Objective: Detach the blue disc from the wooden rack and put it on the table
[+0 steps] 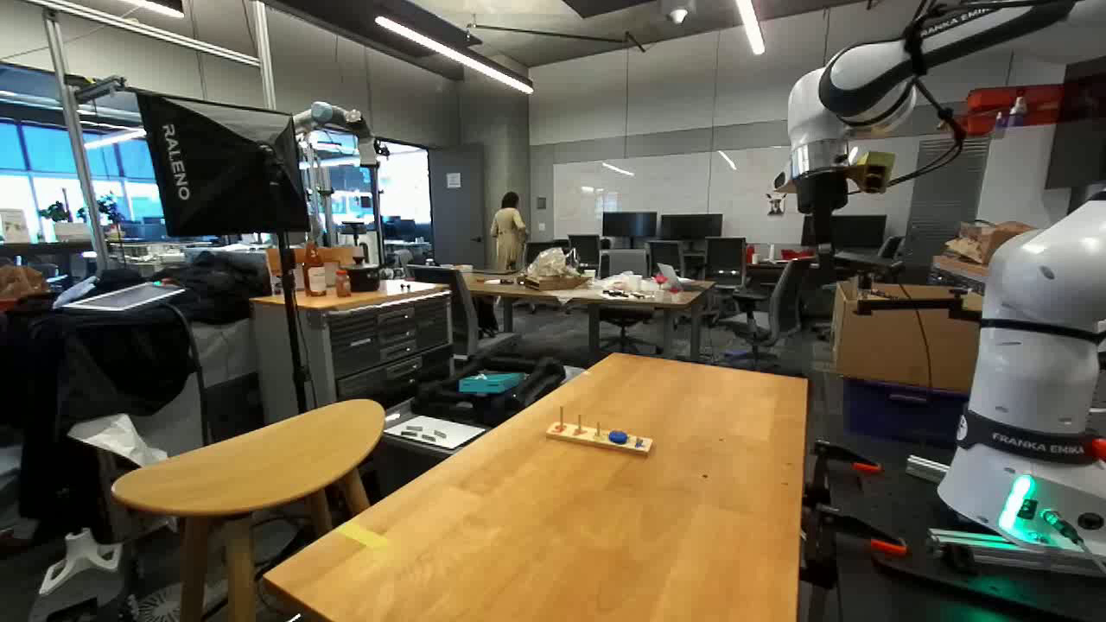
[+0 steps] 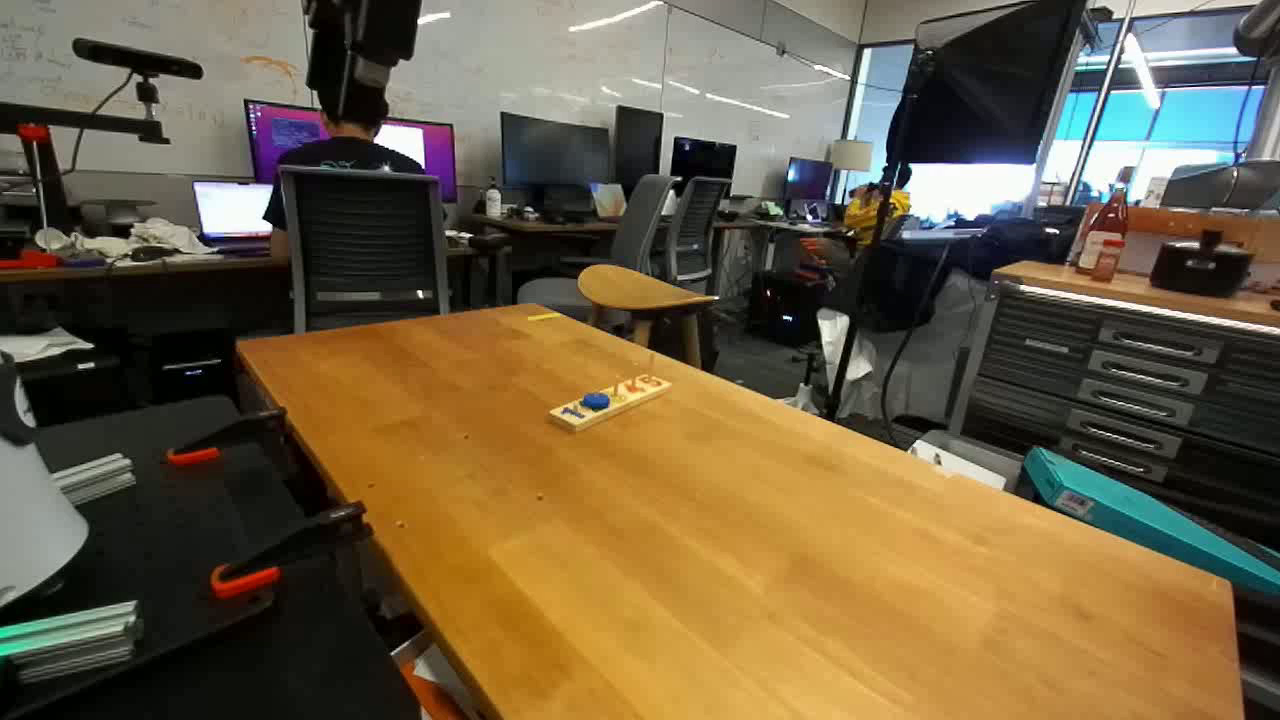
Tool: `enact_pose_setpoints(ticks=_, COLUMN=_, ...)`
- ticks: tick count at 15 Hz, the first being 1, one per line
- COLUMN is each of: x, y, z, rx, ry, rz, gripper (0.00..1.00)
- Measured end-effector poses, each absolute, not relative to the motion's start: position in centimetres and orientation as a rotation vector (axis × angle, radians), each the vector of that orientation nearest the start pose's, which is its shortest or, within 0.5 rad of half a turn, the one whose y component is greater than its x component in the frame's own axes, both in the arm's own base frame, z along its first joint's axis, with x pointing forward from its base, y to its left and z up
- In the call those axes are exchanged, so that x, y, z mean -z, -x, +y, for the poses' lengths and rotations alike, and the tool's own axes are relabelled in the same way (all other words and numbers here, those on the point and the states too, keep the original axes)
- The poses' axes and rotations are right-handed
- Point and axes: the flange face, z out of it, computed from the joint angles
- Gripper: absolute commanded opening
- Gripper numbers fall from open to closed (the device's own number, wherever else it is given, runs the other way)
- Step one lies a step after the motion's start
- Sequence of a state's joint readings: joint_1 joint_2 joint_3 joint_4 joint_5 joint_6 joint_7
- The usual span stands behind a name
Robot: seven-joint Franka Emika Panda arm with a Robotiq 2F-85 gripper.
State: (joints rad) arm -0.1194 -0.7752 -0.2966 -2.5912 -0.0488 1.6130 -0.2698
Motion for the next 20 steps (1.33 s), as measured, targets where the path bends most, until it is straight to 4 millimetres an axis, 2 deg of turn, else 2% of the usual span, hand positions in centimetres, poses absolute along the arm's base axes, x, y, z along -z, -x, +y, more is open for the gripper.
enact_pose_setpoints(ticks=6, x=-47.1, y=-27.1, z=-13.0, rx=-0.239, ry=2.918, rz=0.048, gripper=1.00)
enact_pose_setpoints(ticks=8, x=-46.5, y=-28.0, z=-12.4, rx=-0.217, ry=2.935, rz=0.036, gripper=1.00)
enact_pose_setpoints(ticks=10, x=-45.4, y=-30.2, z=-11.0, rx=-0.158, ry=2.970, rz=0.004, gripper=1.00)
enact_pose_setpoints(ticks=12, x=-43.8, y=-33.3, z=-8.8, rx=-0.085, ry=3.018, rz=-0.045, gripper=1.00)
enact_pose_setpoints(ticks=16, x=-39.0, y=-39.5, z=-4.4, rx=-0.010, ry=3.088, rz=-0.107, gripper=1.00)
enact_pose_setpoints(ticks=20, x=-34.2, y=-45.5, z=-2.0, rx=0.021, ry=3.127, rz=-0.122, gripper=1.00)
